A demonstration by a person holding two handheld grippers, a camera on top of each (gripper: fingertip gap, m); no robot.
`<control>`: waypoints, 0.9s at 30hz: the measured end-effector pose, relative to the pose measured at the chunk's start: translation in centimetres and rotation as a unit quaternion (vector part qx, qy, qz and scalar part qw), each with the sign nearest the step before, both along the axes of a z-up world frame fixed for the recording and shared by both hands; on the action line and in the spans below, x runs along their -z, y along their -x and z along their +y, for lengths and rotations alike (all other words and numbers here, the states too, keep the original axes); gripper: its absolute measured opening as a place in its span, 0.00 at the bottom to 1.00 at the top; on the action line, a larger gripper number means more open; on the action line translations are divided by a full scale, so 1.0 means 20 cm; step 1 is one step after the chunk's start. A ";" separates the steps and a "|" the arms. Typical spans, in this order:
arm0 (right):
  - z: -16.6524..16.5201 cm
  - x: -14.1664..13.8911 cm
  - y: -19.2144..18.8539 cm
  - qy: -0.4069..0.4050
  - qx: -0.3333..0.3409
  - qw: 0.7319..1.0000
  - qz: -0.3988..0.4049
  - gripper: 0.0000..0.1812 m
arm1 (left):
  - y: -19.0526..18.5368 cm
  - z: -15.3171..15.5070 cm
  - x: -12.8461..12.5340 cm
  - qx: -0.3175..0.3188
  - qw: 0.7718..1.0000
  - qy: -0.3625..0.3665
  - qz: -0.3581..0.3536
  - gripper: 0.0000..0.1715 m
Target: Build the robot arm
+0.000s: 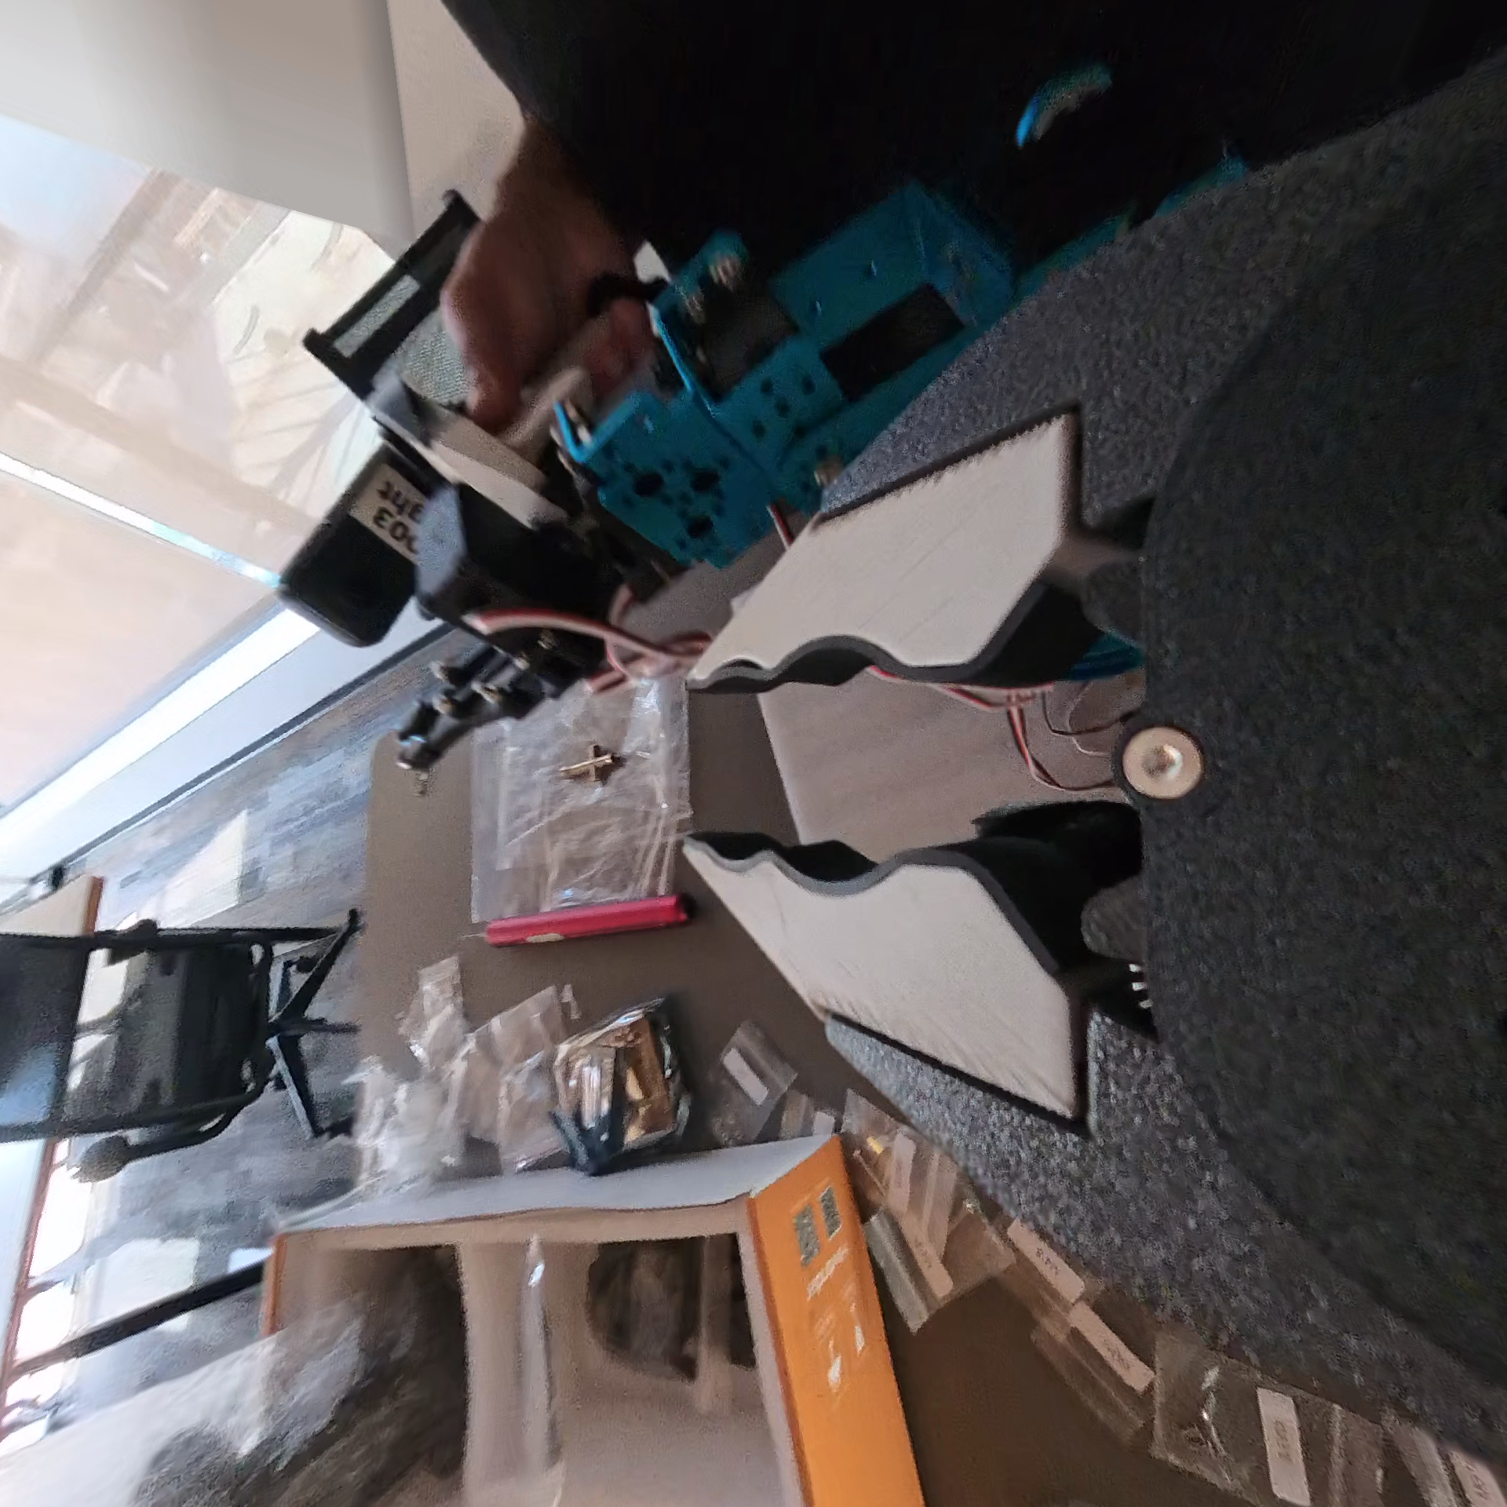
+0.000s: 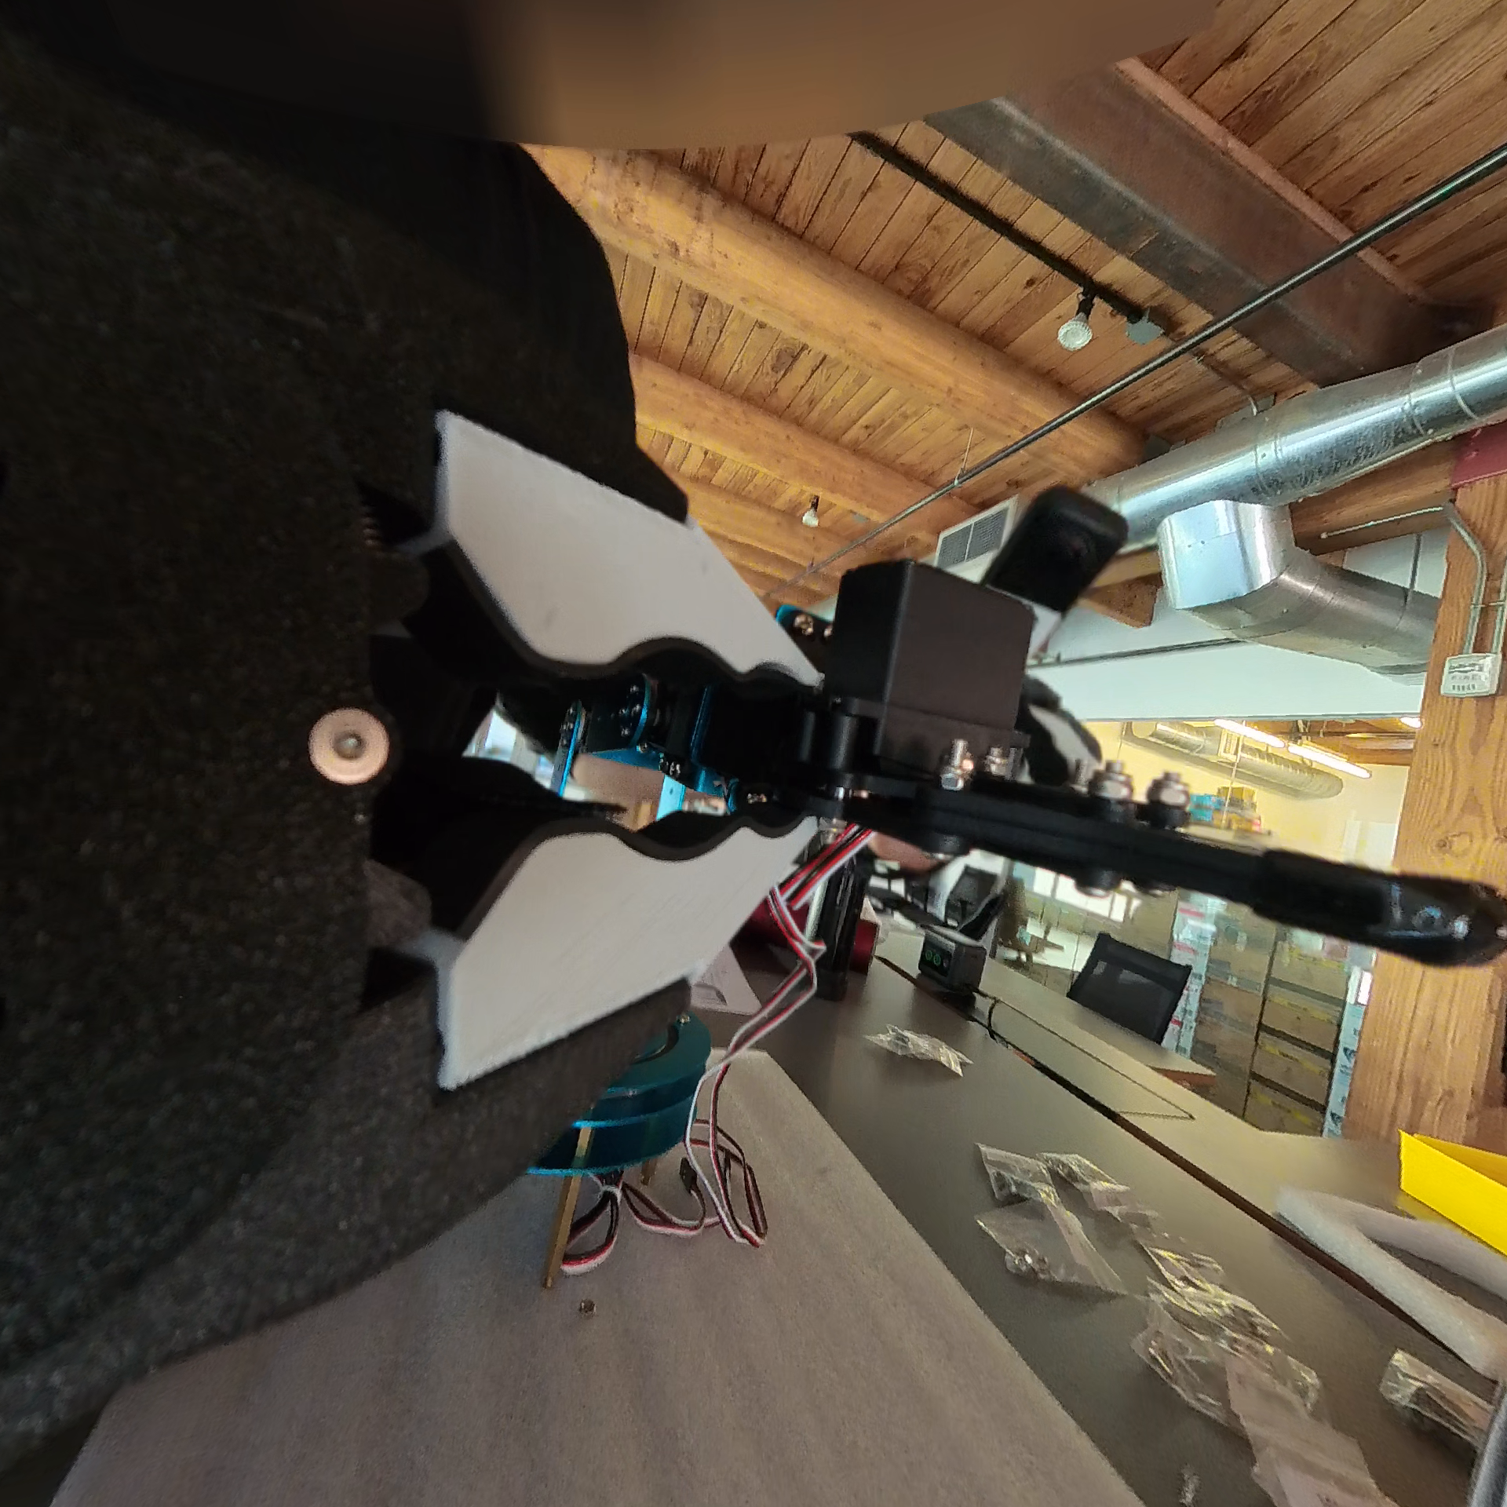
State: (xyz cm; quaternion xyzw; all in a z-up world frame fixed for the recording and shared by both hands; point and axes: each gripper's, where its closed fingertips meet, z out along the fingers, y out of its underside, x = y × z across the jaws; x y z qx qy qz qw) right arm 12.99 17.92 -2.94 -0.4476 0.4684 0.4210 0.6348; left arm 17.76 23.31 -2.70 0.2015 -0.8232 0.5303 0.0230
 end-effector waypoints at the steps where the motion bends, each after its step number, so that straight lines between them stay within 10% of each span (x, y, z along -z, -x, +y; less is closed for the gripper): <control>1: 0.00 0.00 0.00 0.015 0.003 1.000 -0.017 0.12 | 0.02 0.00 -0.06 -0.007 1.000 0.008 -0.006 0.22; 9: 0.10 -0.10 0.07 0.173 -0.016 0.968 -0.183 0.07 | 0.43 0.07 -0.21 -0.088 0.995 0.041 0.004 0.52; 22: 0.09 -0.20 0.09 0.218 -0.023 0.930 -0.294 0.04 | 0.50 -0.07 -0.06 -0.192 0.976 -0.039 -0.093 0.37; 27: 0.12 -0.27 0.15 0.298 -0.076 0.874 -0.377 0.04 | 0.52 -0.06 -0.08 -0.201 0.974 -0.020 -0.106 0.36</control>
